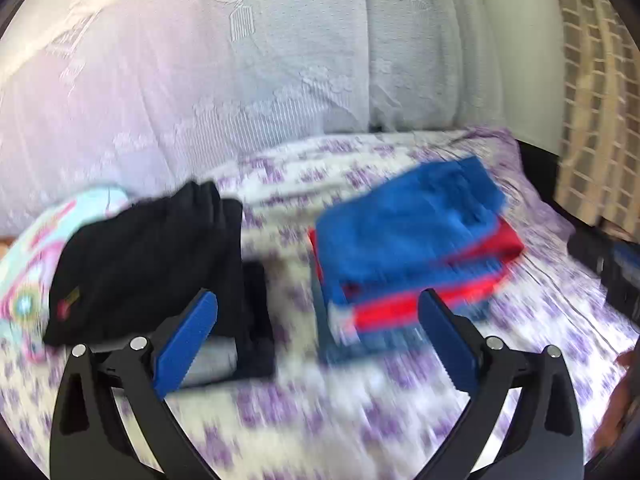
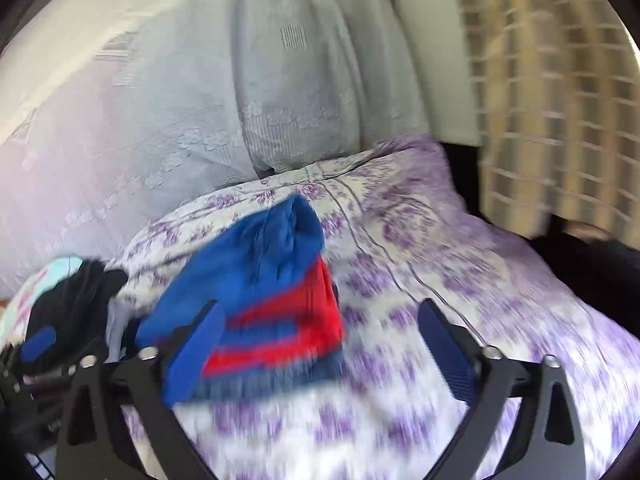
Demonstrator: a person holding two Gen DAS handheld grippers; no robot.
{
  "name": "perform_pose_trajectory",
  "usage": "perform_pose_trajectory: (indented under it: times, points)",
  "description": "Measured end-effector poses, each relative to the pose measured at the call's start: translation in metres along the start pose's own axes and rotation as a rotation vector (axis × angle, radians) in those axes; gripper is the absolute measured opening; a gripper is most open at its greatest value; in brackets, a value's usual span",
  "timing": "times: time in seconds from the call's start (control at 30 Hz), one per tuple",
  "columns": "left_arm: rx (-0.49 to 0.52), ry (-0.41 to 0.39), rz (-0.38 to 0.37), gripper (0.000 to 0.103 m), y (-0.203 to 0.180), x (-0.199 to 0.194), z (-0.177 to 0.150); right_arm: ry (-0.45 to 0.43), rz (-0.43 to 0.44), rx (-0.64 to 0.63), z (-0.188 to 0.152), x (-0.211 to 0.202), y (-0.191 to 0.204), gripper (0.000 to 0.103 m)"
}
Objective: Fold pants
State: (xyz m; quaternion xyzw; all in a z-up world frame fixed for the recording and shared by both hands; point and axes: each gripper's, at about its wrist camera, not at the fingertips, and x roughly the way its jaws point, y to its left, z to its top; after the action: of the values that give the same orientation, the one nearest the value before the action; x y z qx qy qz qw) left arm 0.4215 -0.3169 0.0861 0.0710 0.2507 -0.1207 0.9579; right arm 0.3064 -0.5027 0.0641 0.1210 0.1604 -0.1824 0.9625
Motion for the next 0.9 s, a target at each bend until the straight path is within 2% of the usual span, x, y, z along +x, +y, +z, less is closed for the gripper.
perform_pose_trajectory:
  times: [0.07,0.1,0.17,0.23,0.33,0.43,0.53,0.9]
  points:
    - [-0.055,0.026,-0.008,0.098,-0.001,-0.009,-0.016,-0.012,-0.025,-0.036,-0.02,-0.021,0.009,0.099]
    - [-0.088,0.037,-0.016,0.098,-0.001,-0.011,-0.023,-0.036,-0.073,-0.046,-0.028,-0.029,0.012,0.099]
    - [-0.118,0.049,-0.011,0.098,-0.004,-0.015,-0.03,-0.047,-0.097,-0.062,-0.033,-0.034,0.017,0.099]
    - [-0.103,0.031,-0.005,0.098,-0.008,-0.02,-0.031,-0.057,-0.099,-0.073,-0.034,-0.037,0.018,0.099]
    - [-0.035,-0.043,-0.005,0.098,-0.013,-0.029,-0.038,-0.128,-0.094,-0.068,-0.046,-0.046,0.012,0.099]
    - [0.015,-0.067,-0.001,0.098,-0.019,-0.034,-0.041,-0.1,-0.084,-0.069,-0.049,-0.043,0.007,0.099]
    - [0.01,-0.043,-0.046,0.098,-0.02,-0.032,-0.042,-0.084,-0.071,-0.069,-0.049,-0.043,0.005,0.099]
    - [-0.015,-0.008,-0.024,0.098,-0.013,-0.029,-0.05,-0.07,-0.062,-0.112,-0.054,-0.043,0.015,0.099]
